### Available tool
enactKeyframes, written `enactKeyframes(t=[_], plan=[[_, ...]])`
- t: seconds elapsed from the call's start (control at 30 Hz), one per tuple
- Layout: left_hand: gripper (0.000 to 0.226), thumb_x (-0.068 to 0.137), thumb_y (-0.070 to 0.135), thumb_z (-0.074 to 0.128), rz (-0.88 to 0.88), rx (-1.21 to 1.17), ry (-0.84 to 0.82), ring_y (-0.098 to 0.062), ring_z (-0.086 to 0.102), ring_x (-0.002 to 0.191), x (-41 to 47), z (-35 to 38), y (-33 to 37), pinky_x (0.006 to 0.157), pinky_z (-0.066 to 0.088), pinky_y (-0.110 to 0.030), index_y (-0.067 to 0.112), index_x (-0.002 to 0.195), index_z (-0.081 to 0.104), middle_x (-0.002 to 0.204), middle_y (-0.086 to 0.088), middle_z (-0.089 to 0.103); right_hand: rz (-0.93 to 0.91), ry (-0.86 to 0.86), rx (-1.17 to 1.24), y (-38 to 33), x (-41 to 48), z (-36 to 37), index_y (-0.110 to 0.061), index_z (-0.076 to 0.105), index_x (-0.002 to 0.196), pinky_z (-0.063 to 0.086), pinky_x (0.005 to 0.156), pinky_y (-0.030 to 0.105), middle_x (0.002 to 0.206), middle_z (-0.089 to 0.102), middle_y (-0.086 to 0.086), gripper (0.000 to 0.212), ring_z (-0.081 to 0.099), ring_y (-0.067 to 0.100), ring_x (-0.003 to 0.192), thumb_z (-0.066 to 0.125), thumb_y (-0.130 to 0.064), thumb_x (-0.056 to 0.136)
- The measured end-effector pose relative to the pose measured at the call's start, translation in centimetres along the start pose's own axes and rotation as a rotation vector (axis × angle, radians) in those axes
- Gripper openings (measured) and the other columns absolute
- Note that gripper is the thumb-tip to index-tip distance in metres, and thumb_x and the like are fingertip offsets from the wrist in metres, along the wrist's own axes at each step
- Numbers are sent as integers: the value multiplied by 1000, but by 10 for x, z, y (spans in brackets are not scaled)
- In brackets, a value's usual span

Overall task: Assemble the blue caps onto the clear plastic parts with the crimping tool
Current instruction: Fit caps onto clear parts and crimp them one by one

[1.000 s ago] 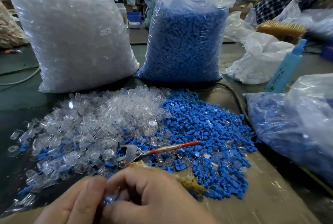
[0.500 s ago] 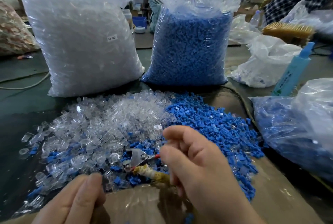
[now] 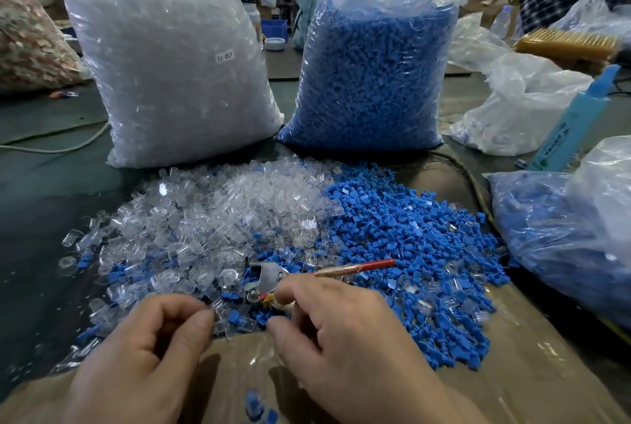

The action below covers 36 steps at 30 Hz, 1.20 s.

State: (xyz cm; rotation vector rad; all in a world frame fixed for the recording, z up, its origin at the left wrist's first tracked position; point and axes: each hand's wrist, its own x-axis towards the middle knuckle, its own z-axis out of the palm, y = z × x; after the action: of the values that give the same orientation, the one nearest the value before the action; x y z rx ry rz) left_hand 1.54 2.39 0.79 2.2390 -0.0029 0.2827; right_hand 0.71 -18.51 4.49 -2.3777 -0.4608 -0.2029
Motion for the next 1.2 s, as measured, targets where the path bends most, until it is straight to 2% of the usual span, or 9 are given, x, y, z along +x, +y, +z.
enactKeyframes(t=[0.13, 0.27, 0.37, 0.5, 0.63, 0.8, 1.0, 1.1, 1.2], plan=[[26, 74, 69, 51, 21, 89, 83, 13, 59, 72, 3, 2, -3, 54, 45, -24, 53, 91, 61, 74, 34, 64, 3, -94, -143, -4, -1, 3, -29, 51, 103, 52, 78, 42, 94, 60, -12, 26, 59, 16, 85, 39, -50, 95], [14, 80, 47, 66, 18, 109, 89, 11, 58, 79, 3, 4, -7, 56, 42, -22, 52, 92, 60, 82, 36, 63, -4, -202, -294, -6, -3, 12, -27, 52, 101, 51, 79, 41, 103, 58, -10, 27, 57, 19, 91, 37, -49, 97], [21, 75, 59, 62, 36, 286, -28, 2, 58, 67, 3, 1, -9, 58, 46, -25, 51, 93, 56, 78, 23, 61, 4, -137, -301, -1, 0, 14, -30, 51, 102, 44, 76, 34, 97, 54, -13, 18, 50, 15, 88, 41, -45, 97], [56, 68, 81, 41, 49, 454, -131, -3, 58, 89, 1, 1, -4, 77, 55, -36, 51, 114, 52, 95, 32, 47, 14, -97, -279, 3, 3, 16, -31, 53, 102, 45, 77, 30, 94, 53, -13, 17, 48, 11, 87, 43, -44, 97], [47, 70, 83, 45, 17, 548, -122, -1, 48, 84, 1, 5, 6, 64, 38, -28, 49, 102, 50, 89, 29, 41, 99, 62, -152, 6, 5, 5, -33, 56, 88, 54, 66, 26, 80, 55, -16, 19, 55, 1, 72, 43, -47, 90], [41, 78, 80, 46, 33, 579, -93, -4, 47, 78, -1, 7, 10, 60, 34, -28, 41, 91, 52, 85, 22, 45, 187, 353, -128, 9, 1, -31, -31, 63, 81, 36, 52, 16, 65, 55, -15, 12, 53, 4, 66, 58, -37, 90], [35, 83, 72, 50, 40, 584, -46, -7, 51, 75, -1, 11, 6, 58, 32, -29, 37, 83, 56, 81, 19, 51, 251, 27, -486, -15, -23, -43, -31, 51, 76, 42, 52, 25, 63, 55, -14, 34, 51, 1, 57, 38, -62, 84], [41, 81, 78, 45, 48, 585, -41, -4, 49, 73, 2, 13, 7, 53, 30, -25, 38, 80, 54, 78, 21, 48, 311, -161, -620, -14, -44, -27, -32, 39, 87, 46, 58, 31, 72, 52, -14, 43, 53, 7, 68, 29, -74, 84], [33, 85, 69, 51, 73, 595, -25, -6, 49, 72, 3, 15, 6, 51, 27, -23, 37, 80, 56, 78, 19, 51, 335, -214, -611, -4, -55, -11, -36, 43, 111, 47, 64, 32, 86, 50, -14, 41, 58, 13, 84, 34, -69, 89]])
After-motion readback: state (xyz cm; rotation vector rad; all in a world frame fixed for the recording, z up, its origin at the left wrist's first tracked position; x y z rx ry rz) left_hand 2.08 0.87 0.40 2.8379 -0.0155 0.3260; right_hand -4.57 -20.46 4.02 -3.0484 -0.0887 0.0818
